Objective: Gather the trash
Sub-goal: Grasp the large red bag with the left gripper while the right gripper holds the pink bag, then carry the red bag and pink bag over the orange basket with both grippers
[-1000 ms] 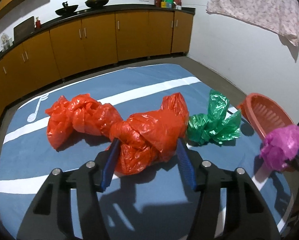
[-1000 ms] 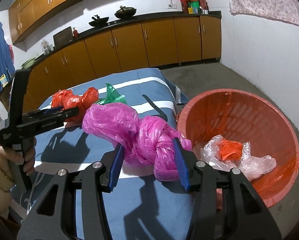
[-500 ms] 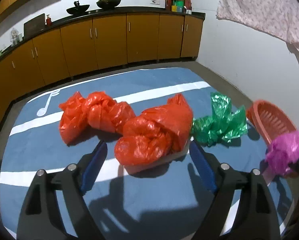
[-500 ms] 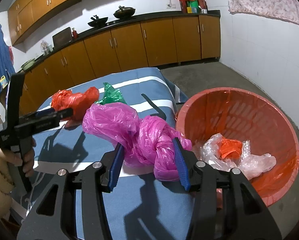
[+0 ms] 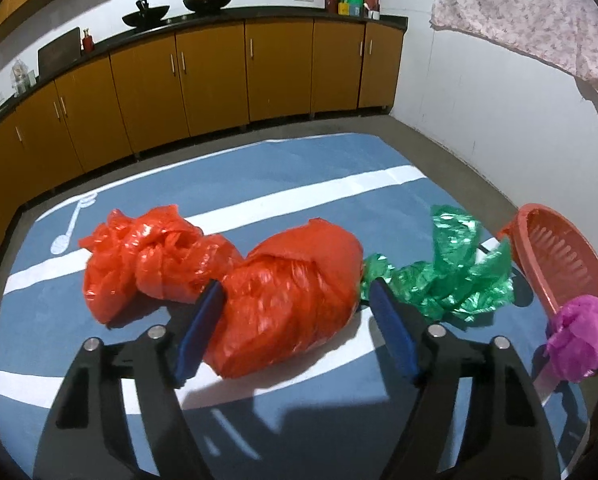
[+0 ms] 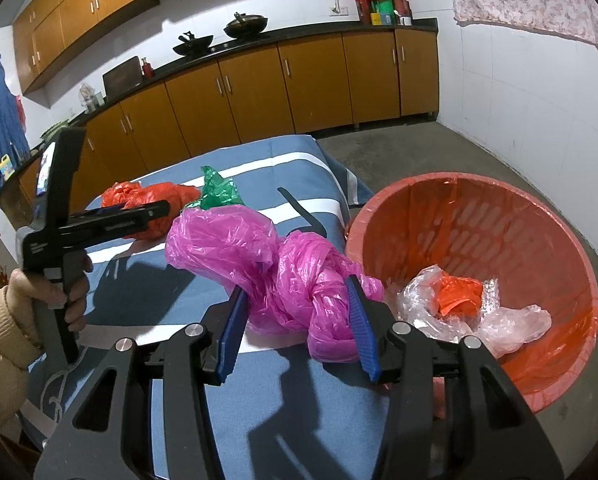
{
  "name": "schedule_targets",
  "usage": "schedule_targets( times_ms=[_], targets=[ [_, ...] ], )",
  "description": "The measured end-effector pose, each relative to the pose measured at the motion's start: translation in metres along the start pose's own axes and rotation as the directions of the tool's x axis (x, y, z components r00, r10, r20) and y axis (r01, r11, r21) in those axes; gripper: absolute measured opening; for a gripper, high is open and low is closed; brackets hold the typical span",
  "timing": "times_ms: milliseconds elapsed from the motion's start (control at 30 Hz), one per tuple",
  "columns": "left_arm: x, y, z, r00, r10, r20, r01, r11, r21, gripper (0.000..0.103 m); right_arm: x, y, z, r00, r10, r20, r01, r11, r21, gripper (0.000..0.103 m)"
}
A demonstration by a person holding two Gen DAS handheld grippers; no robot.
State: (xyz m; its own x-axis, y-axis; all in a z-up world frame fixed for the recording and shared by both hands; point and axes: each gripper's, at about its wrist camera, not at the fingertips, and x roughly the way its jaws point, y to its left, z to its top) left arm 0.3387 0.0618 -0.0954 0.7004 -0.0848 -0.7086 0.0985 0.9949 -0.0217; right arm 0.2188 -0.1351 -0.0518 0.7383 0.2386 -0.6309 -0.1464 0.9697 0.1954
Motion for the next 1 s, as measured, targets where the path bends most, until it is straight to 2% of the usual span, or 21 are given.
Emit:
schedule_targets(
  times_ms=[233,300,500,1000],
  targets=[
    [0.004,-0.001,-0.001,1.000,-0.009,0.001,0.009,1.000,-0.007,0.054,-0.001,0.000,0.000,1.000,0.000,0.001,0.000,1.000,0.001,0.049],
    [0.000,-0.001,-0.002,1.000,-0.014,0.014,0.014,1.000,-0.002,0.042,-0.003,0.000,0.001,1.000,-0.002,0.005,0.002,1.000,0.003,0.049],
    [-0.019,0.002,-0.008,0.998,-0.027,0.048,0.028,1.000,-0.011,0.037,-0.010,-0.001,0.001,1.000,0.001,0.018,-0.001,1.000,0.013,0.049],
    [-0.088,0.017,-0.022,0.988,-0.056,0.146,0.071,0.992,-0.101,0.037,-0.033,-0.003,0.005,0.997,-0.005,0.075,0.002,1.000,0.028,0.049]
  ],
)
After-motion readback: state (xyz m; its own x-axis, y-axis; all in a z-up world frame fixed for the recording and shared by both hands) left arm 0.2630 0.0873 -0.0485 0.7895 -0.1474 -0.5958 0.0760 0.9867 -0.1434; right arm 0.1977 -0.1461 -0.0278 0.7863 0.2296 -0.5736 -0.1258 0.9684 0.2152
